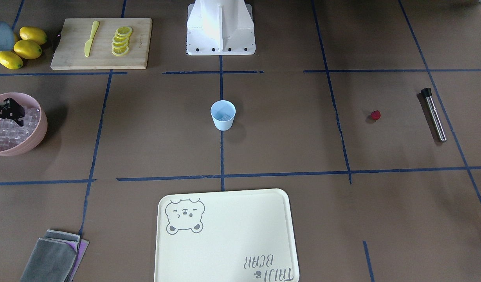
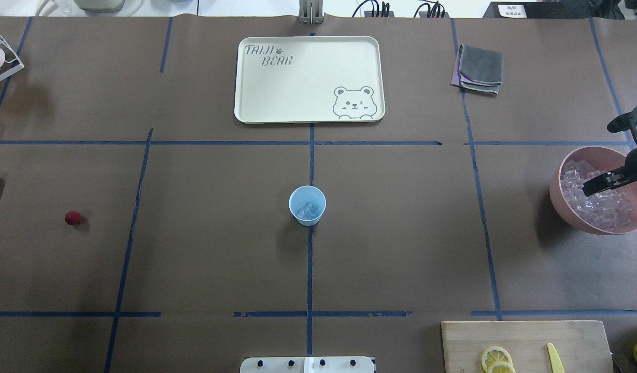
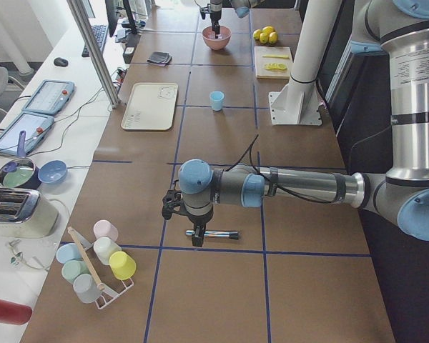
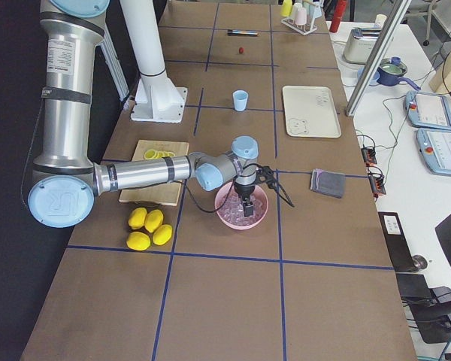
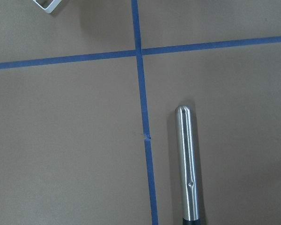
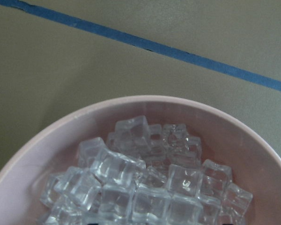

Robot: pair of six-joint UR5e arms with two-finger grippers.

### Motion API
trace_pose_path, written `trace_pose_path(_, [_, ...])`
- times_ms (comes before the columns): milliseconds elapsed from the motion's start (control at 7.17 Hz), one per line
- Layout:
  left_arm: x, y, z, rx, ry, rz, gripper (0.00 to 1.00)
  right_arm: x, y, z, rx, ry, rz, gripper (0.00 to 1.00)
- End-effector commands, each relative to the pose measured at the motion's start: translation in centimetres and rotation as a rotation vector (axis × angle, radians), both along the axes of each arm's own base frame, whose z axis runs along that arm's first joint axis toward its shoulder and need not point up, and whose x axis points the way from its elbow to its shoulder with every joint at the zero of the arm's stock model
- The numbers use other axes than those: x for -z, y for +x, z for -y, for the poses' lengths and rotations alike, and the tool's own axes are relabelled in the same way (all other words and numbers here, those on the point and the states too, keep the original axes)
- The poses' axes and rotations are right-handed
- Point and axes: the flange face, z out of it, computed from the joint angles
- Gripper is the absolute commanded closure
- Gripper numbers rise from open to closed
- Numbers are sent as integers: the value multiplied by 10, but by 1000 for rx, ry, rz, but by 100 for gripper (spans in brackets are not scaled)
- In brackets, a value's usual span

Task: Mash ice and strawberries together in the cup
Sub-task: 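Lower the right gripper into the bowl and grasp a third ice cube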

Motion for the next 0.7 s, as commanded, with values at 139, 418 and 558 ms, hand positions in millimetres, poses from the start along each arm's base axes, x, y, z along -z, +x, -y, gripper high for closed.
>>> trace_pose_path(139, [1,-1,0,2,3,0,0,-1,1,-4,1,-3,0,10])
trace_pose_path(418, [2,0,0,0,6,0,0,3,1,-4,1,-1,6,12])
trace_pose_path(558, [2,0,0,0,6,0,0,4,0,-4,3,-1,10,12])
